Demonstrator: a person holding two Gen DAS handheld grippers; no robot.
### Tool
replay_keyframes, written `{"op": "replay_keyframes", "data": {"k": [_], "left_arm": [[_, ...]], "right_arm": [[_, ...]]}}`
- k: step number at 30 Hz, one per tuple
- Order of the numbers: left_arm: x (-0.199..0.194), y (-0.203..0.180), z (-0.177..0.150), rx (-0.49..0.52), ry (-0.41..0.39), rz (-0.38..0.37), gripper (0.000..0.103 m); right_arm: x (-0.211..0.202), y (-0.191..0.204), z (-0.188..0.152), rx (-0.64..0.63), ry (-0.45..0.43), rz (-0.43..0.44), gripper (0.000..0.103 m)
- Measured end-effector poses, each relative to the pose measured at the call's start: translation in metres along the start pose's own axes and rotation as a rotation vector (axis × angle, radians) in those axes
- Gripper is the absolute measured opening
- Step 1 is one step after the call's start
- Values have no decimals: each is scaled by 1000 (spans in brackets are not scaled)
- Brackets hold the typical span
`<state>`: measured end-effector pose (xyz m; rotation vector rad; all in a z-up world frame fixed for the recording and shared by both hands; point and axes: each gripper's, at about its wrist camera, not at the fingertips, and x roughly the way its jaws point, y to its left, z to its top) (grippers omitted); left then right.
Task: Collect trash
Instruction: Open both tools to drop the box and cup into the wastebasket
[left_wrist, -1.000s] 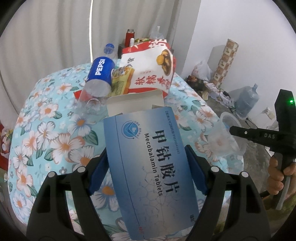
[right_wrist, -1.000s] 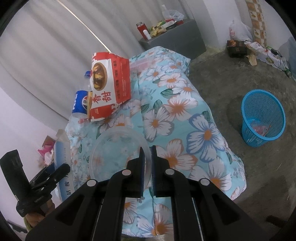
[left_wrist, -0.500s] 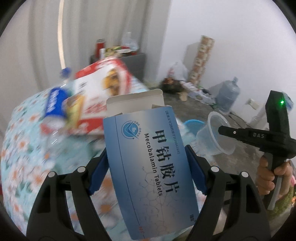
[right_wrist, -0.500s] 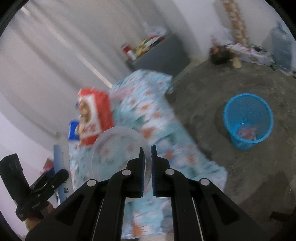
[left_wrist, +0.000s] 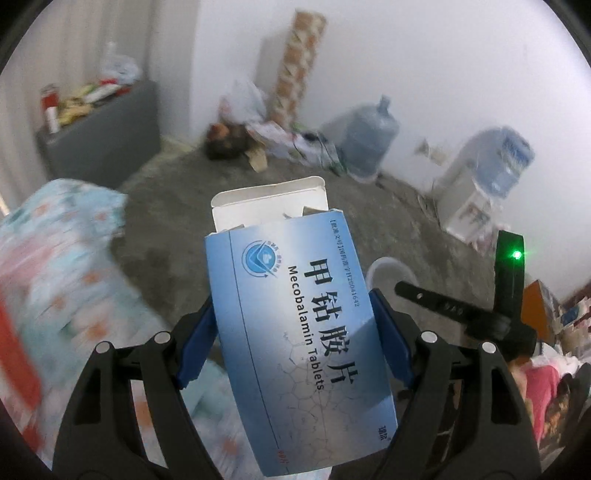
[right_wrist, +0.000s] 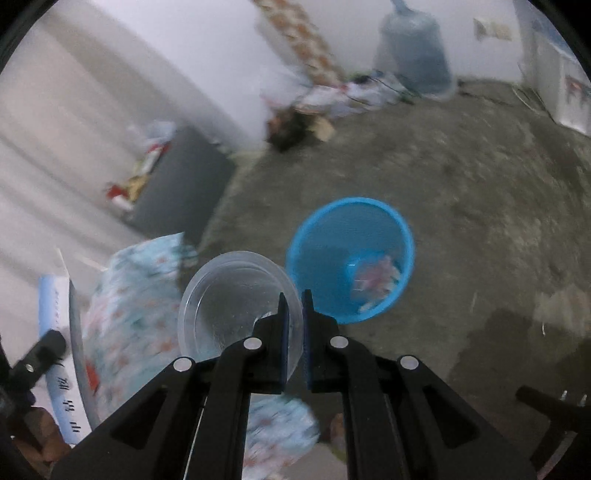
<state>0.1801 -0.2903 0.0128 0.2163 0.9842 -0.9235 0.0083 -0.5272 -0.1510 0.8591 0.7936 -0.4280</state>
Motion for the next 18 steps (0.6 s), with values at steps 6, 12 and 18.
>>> {"op": "replay_keyframes", "data": {"k": [6, 12, 18], "left_arm": [[121, -23, 44, 63, 97, 19, 84], [192, -15, 53, 39, 162, 80, 84], [164, -15, 48, 42, 97, 56, 84]], "right_arm": [[100, -54, 29, 117, 85, -77, 45], [157, -97, 21, 200, 130, -155, 61], [122, -94, 4, 206, 53, -108, 61]]}}
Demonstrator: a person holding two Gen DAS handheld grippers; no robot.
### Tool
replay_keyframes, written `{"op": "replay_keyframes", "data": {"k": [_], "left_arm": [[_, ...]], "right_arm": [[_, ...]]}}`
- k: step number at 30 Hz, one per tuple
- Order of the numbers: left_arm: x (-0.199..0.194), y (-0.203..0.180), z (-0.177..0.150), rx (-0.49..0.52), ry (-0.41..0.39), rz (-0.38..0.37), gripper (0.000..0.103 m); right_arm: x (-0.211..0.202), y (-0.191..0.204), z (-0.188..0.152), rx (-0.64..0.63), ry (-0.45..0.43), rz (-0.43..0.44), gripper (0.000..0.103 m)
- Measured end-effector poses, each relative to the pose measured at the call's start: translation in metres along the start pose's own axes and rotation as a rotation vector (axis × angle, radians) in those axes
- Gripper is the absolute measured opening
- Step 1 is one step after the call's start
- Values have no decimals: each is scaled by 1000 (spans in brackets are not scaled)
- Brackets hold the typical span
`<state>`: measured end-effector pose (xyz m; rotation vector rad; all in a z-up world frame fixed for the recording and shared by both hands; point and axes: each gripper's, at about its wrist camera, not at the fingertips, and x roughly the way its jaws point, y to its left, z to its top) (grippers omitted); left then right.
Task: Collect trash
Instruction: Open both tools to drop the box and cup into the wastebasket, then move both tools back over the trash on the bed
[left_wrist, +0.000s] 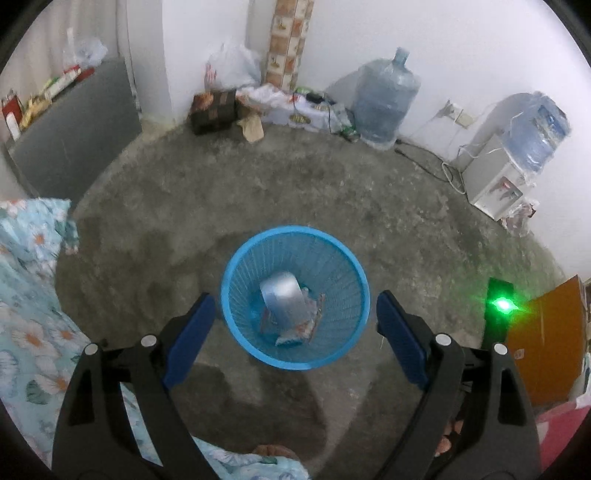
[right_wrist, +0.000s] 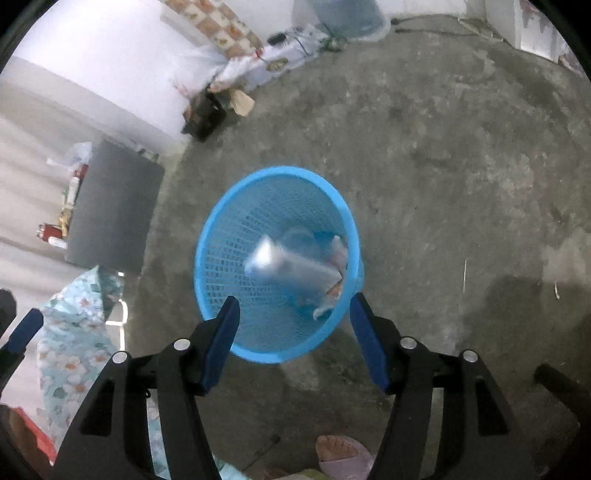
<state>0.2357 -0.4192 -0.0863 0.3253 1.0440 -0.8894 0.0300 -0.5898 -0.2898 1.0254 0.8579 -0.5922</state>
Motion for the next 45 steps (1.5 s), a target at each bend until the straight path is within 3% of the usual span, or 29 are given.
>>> {"op": "replay_keyframes", "data": {"k": [7, 11, 17, 23, 32, 40, 45], "left_arm": [[-93, 1, -18, 1, -155, -83, 84], [-156, 9, -47, -14, -238, -114, 87], [-235, 31, -109, -30, -315, -39, 88], [-299, 81, -179, -215, -361, 32, 93], [-357, 138, -256, -388, -420, 149, 94], [-380, 173, -295, -504, -449, 164, 94], [-391, 185, -312, -524, -492, 147, 94]], "right_arm": [[-76, 41, -29, -125, -125, -2, 70], [-122, 81, -57, -246, -187, 22, 84], [-180, 143, -101, -423, -276, 28, 96], [-206, 196, -156, -591, -291, 30, 96], [-223, 252, -233, -833, -320, -20, 96], [-231, 289, -290, -1028, -354, -37, 96], [-238, 301, -304, -1044, -349, 1, 96]]}}
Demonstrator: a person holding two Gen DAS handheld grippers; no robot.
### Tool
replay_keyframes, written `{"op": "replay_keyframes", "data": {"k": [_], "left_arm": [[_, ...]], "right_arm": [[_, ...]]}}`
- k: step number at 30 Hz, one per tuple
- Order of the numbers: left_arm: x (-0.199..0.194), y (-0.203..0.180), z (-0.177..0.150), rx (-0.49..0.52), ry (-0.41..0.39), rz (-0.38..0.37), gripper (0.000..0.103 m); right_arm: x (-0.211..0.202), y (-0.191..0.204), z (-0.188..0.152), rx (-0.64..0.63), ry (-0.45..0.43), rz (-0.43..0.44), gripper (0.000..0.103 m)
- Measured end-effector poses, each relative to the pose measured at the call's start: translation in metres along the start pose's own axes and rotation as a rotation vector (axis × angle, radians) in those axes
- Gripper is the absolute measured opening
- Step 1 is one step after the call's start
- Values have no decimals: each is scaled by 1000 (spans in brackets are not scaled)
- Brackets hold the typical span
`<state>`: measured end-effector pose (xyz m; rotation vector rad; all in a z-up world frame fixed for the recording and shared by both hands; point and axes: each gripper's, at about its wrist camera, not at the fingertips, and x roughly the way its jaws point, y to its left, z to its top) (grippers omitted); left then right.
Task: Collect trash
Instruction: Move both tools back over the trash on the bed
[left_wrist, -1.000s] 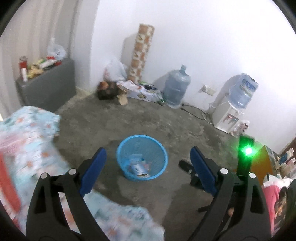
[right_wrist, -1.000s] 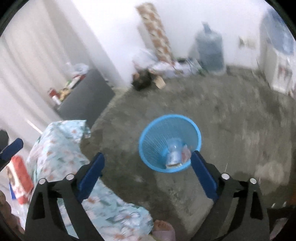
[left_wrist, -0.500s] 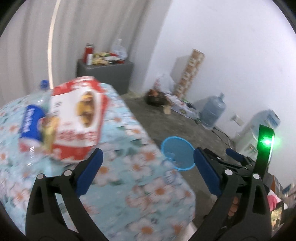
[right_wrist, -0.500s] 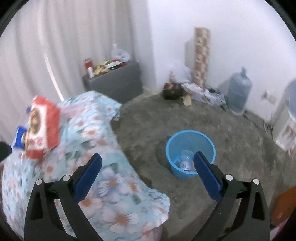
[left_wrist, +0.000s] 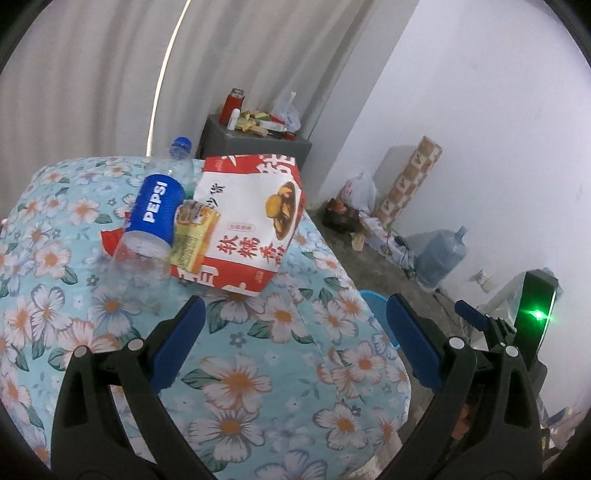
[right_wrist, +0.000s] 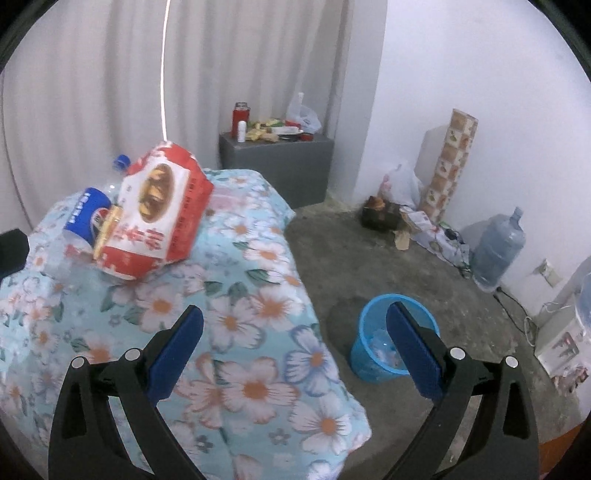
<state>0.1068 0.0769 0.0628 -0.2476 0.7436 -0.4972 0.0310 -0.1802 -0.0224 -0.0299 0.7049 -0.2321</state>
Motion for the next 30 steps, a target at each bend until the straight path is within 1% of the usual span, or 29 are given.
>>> {"op": "replay_keyframes", "data": {"k": [4, 8, 13, 17, 18, 24, 30], "left_arm": [[-6, 12, -2, -17, -17, -14, 94], [-12, 22, -5, -31, -40, -11, 94], [-16, 29, -6, -16, -52, 9, 94], [-17, 34, -6, -9, -61, 30, 94], [-16, 35, -6, -8, -61, 35, 94], [-14, 41, -6, -6, -54, 52, 94], [-10, 44, -6, 1, -51, 67, 94]], "right_arm": [[-3, 7, 5, 15, -9, 51, 96], [-2, 13, 7, 30, -5, 101, 96], [-2, 22, 7, 32, 1, 151, 96], [1, 22, 6, 76, 10, 246, 96], [2, 22, 6, 84, 8, 257, 96], [6, 23, 4, 112, 10, 300, 96], [10, 22, 5, 140, 16, 321, 96]]}}
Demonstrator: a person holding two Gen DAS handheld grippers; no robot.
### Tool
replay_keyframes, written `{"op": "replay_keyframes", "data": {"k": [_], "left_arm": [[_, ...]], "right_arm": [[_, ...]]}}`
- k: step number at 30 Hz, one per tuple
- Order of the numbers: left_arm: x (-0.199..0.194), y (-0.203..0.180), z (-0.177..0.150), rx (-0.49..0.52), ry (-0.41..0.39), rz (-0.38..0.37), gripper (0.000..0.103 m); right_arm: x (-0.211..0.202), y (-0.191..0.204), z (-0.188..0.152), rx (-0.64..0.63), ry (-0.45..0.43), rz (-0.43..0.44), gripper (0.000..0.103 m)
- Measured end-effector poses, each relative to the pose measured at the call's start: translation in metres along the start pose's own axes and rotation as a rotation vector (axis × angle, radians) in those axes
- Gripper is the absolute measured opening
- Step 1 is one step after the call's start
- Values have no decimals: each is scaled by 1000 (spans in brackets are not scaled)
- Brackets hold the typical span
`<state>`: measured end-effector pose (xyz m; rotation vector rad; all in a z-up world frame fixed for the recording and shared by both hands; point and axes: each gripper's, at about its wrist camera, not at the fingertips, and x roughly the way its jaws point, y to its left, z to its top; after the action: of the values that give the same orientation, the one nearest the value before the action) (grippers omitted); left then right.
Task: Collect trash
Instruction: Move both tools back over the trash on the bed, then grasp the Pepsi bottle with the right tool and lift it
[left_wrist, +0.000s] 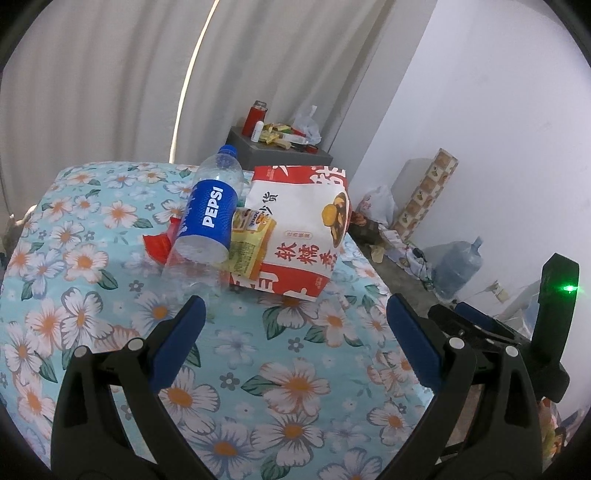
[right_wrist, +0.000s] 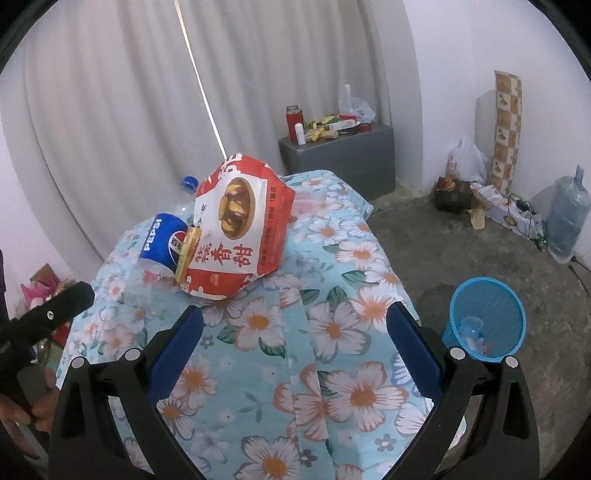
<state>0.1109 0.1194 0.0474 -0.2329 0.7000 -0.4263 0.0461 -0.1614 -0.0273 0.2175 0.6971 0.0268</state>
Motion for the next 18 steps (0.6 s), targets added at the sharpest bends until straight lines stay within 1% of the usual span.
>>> {"op": "replay_keyframes", "data": {"k": [7, 18], "left_arm": [[5, 1, 0, 11, -1, 10, 94], [13, -2, -1, 45, 3, 38, 94]], "right_arm": [[5, -6, 1, 35, 14, 21, 96], [16, -15, 0, 95, 84, 84, 96]]}}
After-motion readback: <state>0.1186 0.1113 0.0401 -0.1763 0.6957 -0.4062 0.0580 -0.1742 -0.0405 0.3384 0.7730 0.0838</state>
